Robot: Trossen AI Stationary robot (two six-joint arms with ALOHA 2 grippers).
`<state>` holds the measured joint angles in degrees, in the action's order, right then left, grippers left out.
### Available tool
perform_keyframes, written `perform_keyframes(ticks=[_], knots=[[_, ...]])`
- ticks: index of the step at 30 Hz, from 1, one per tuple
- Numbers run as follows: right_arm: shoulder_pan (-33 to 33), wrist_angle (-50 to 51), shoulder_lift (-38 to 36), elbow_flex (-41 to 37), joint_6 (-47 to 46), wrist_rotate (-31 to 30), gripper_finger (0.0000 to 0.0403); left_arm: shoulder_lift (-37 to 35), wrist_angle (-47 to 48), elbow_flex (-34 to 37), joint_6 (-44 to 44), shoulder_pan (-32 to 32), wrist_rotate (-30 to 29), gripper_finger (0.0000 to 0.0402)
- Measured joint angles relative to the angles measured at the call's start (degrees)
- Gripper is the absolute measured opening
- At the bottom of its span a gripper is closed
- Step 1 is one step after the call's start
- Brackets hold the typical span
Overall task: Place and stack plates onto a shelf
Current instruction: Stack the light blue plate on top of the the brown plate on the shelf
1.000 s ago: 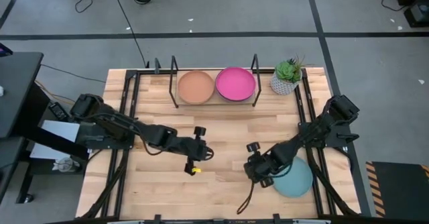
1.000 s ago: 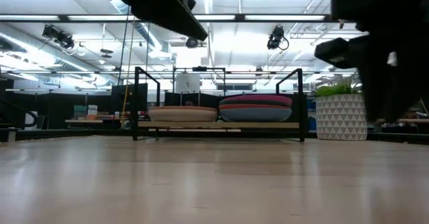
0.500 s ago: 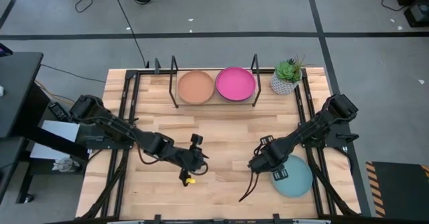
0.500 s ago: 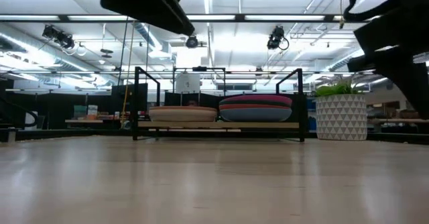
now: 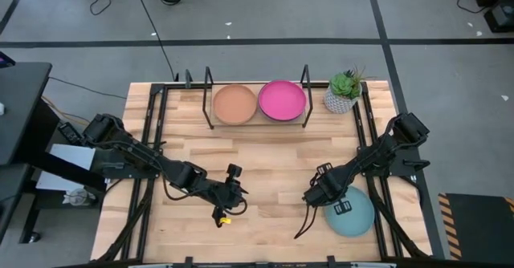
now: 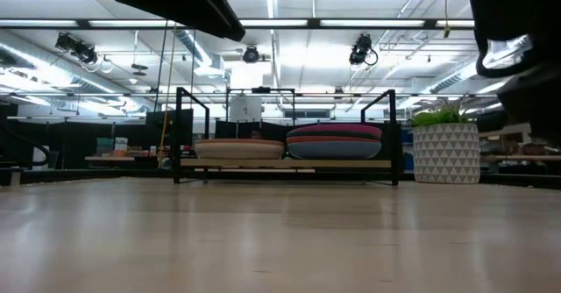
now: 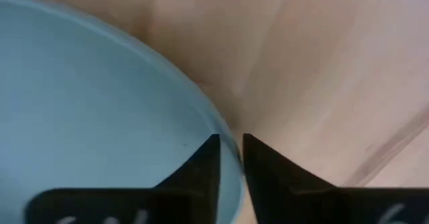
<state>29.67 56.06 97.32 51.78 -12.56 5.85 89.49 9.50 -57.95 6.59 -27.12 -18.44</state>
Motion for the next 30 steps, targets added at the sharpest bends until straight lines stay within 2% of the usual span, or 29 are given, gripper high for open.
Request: perform_keyframes(ticks=[4,6,11,15,22,26,30], knots=[[-1.5,-0.7,0.0,-0.6,0.8,-0.1,0.0025,0.0,-0.6,0.0,0.3,-0.5,0.2,0.0119],[-2.7,-1.2,0.0,-0.1,0.8,0.7,0.0014,0.0,-1.0,0.0,2.8,-0.8,0.5,0.0119],[-6.5,-2.0,0.0,1.7,1.8,2.2,0.0018,0.9,-1.0,0.0,9.2,-1.5,0.2,0.0119],[-11.2,-5.3,0.0,3.2,2.4,7.8,0.0014,3.7,-2.7,-0.1,13.9,-2.2,-2.2,0.0127],[-18.8,-12.0,0.0,4.4,0.4,17.6,0.0017,9.3,-3.9,0.0,19.5,-3.9,-10.1,0.0168],[-22.3,-15.8,0.0,4.4,-5.3,18.0,0.0018,11.9,-7.7,0.0,21.8,-4.2,-14.9,0.0176],[-24.9,-18.3,0.0,4.4,-11.2,18.0,0.002,14.3,-12.8,0.0,26.6,-4.2,-16.1,0.0176]])
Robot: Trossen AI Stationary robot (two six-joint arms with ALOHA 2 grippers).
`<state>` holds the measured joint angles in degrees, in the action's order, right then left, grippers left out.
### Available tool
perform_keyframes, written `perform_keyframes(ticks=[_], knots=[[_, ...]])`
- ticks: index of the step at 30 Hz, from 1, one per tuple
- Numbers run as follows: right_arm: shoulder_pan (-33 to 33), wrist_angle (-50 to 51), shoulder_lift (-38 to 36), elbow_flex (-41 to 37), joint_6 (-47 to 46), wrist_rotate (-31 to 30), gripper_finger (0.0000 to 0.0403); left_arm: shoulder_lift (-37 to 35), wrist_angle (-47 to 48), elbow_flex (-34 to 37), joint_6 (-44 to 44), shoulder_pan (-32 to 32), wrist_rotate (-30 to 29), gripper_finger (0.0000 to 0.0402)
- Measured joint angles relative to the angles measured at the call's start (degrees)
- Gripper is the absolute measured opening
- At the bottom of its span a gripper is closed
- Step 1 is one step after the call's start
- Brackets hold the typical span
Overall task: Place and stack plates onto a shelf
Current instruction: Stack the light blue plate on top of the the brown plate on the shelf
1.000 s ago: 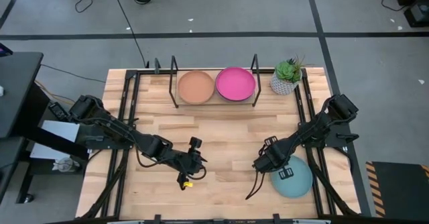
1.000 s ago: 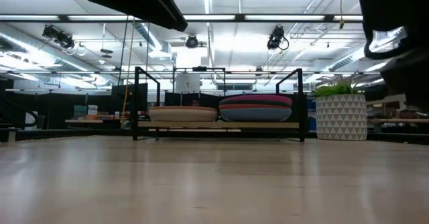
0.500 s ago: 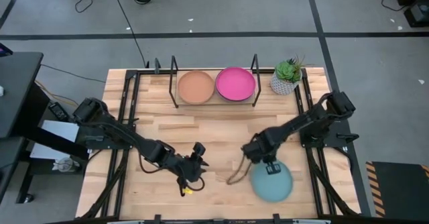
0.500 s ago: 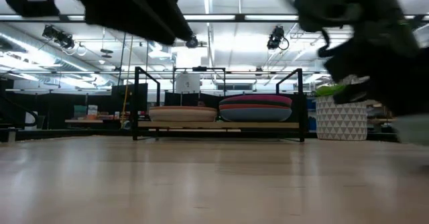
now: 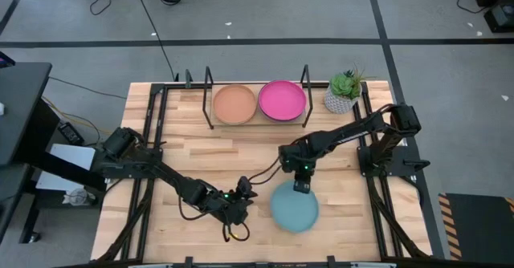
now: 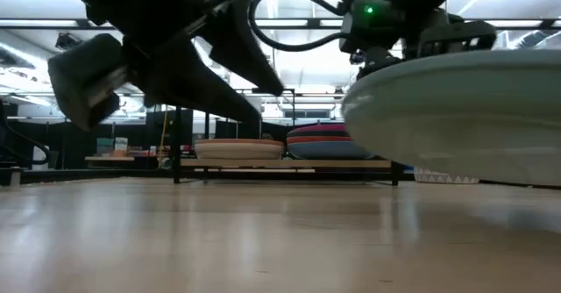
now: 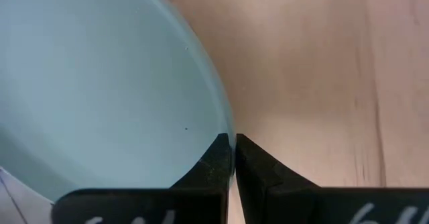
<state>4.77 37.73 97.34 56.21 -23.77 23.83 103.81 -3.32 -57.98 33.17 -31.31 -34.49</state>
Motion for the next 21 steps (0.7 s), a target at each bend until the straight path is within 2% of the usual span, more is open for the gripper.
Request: perform_keyframes(ticks=[9,13,21], knots=[[-2.1,-1.7,0.0,0.0,-3.3,0.4,0.002,5.5,-15.3,0.0,16.1,0.7,-2.9,0.0176],[-2.4,-2.4,0.0,0.0,-3.3,0.4,0.002,7.0,-17.2,0.0,21.4,2.4,0.0,0.0176],[-2.5,-7.4,0.0,0.0,-3.3,1.8,0.002,7.6,-21.4,0.0,22.1,4.9,2.9,0.0166]])
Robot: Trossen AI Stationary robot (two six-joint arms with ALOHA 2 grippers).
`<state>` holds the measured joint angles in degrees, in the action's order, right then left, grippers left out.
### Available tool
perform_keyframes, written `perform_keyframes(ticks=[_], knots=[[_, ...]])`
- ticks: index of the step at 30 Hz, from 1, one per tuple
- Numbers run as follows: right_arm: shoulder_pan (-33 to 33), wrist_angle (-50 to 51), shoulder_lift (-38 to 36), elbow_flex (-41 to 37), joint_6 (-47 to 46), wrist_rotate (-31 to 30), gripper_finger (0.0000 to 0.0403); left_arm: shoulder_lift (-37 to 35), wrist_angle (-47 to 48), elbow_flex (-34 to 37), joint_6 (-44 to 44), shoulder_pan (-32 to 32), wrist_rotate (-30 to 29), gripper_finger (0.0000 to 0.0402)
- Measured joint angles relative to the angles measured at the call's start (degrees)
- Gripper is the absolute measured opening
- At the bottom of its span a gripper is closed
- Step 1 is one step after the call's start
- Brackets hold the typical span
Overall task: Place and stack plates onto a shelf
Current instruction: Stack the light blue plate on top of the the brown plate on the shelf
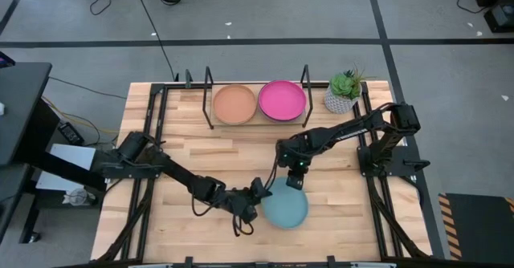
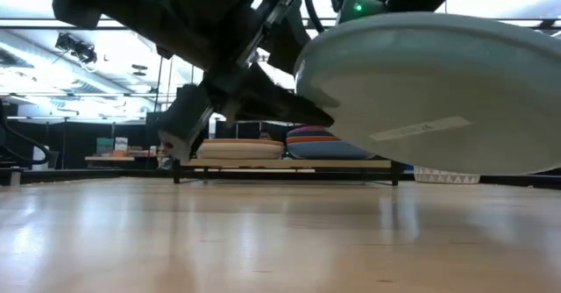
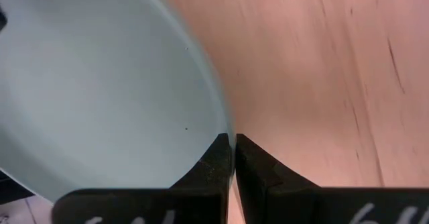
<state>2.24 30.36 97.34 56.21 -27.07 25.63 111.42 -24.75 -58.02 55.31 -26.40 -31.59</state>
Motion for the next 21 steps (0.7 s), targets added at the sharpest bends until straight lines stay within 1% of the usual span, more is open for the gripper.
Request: perform_keyframes(ticks=[3,7,11,13,17,21], knots=[[-0.5,-0.3,0.0,0.0,0.0,0.0,0.002,0.0,-0.8,0.0,-0.2,0.0,2.9,0.0148],[-0.9,-0.4,0.0,0.0,0.2,0.4,0.002,0.0,-0.4,0.0,0.0,-0.2,6.0,0.0111],[-1.0,-1.5,0.0,0.0,0.3,0.4,0.0024,0.0,0.1,0.0,0.2,-0.5,7.0,0.0068],[-1.0,-2.1,0.0,0.0,0.4,0.4,0.0031,0.0,0.3,0.0,-0.2,-0.6,6.9,0.0054],[-1.0,-2.8,0.0,0.0,0.5,0.2,0.0051,0.0,0.2,0.0,-0.6,-0.5,7.1,0.0054],[-1.6,-1.0,0.0,0.9,0.9,2.2,0.0069,0.0,0.1,0.0,-0.7,-0.5,7.1,0.007]])
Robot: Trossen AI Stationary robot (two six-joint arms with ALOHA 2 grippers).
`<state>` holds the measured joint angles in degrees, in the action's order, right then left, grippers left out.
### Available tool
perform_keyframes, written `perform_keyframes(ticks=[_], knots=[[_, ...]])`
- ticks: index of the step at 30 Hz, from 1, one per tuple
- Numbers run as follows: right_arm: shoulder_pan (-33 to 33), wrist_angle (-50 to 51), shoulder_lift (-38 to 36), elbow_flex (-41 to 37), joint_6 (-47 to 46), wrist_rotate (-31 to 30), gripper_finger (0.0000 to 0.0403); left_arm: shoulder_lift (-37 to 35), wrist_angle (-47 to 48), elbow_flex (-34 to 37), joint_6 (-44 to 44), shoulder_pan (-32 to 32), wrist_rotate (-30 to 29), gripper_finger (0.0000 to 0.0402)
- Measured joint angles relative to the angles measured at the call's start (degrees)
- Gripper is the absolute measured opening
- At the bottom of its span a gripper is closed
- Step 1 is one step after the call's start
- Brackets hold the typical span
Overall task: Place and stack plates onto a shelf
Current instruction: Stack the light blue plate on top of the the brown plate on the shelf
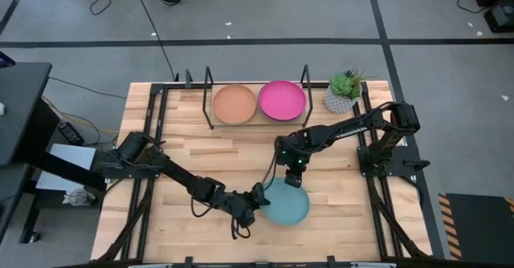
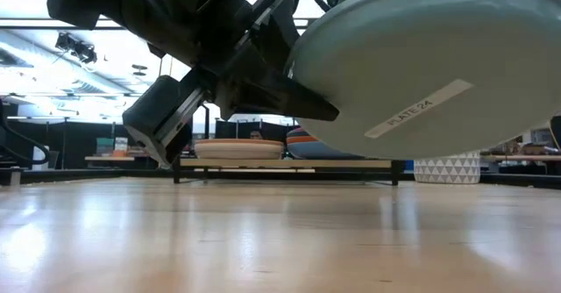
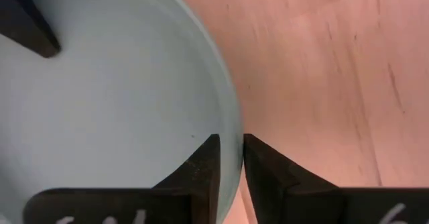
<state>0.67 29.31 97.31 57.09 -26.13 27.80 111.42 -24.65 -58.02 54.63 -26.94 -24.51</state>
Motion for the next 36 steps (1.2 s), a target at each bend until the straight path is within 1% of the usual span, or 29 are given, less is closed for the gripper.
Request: perform_keyframes(ticks=[2,4,8,13,15,18,20,24,27,31,34,36], knots=[[-0.2,2.4,-0.3,1.7,1.1,0.0,0.0076,0.0,0.0,0.0,0.0,0.0,0.0,0.0071],[-0.5,5.5,-1.0,3.6,2.3,-1.4,0.0081,0.0,0.1,0.0,-0.1,-0.1,-0.1,0.0066],[-1.0,11.1,-3.7,7.2,3.8,-6.5,0.0085,0.0,0.0,0.0,-0.1,-0.5,-0.3,0.0059],[-1.1,16.3,-8.7,11.1,3.8,-12.8,0.0085,0.0,1.0,0.0,-1.1,-0.9,-2.0,0.0061],[-0.5,17.4,-11.4,12.2,3.5,-15.5,0.0085,0.0,1.9,0.0,-1.2,-1.3,-5.0,0.0062],[1.1,17.5,-16.2,12.4,2.8,-20.3,0.0085,-0.4,4.4,0.0,-0.3,-2.2,-11.3,0.0062],[2.7,17.5,-18.9,12.4,2.2,-25.1,0.0085,-0.7,5.5,0.0,-0.4,-2.6,-14.6,0.0062],[6.7,16.8,-23.1,11.8,0.3,-33.7,0.0085,-3.1,11.9,0.0,-2.7,-2.9,-22.0,0.0063],[10.0,17.0,-24.7,11.0,-1.4,-37.7,0.0085,-5.8,19.0,0.0,-7.2,-2.3,-29.1,0.0063],[14.1,17.1,-24.7,10.2,-3.0,-41.3,0.0085,-10.3,28.2,0.0,-13.7,-1.7,-36.4,0.0063],[16.3,16.6,-23.7,9.5,-3.8,-43.3,0.0085,-13.3,35.9,0.0,-19.4,-0.2,-39.3,0.0063],[17.4,16.3,-23.2,8.7,-3.9,-44.0,0.0085,-14.4,40.7,0.0,-23.8,2.2,-39.8,0.0063]])
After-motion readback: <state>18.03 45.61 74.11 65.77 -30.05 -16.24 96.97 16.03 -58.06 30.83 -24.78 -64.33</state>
